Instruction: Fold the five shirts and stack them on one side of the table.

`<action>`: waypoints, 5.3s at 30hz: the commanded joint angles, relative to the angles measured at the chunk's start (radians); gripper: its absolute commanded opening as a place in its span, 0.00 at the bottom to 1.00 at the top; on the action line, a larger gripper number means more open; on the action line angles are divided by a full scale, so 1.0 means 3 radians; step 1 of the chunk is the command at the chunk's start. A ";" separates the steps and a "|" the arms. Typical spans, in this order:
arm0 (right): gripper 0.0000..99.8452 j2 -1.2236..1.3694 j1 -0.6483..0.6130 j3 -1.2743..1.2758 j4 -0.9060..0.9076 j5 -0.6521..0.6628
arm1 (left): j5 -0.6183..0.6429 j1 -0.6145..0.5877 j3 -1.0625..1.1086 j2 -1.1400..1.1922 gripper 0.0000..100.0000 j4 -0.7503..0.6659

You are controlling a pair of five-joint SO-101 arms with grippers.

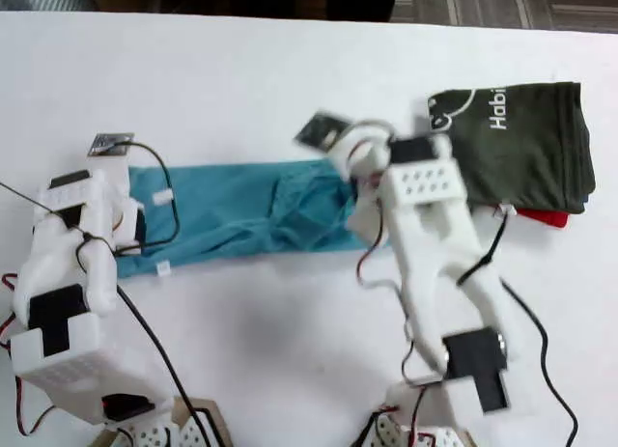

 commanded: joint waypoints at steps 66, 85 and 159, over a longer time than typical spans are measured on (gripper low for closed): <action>0.02 0.1798 0.0678 -0.1959 -0.0933 -0.0547 | 0.0041 -0.0133 0.0074 -0.0005 0.03 -0.0077; 0.02 0.1644 -0.0335 -0.1642 -0.0550 -0.0568 | 0.0046 -0.0133 0.0069 -0.0005 0.03 -0.0077; 0.02 -0.2135 0.0979 0.2997 -0.2212 -0.0864 | 0.0051 -0.0199 -0.0509 -0.0854 0.04 0.0353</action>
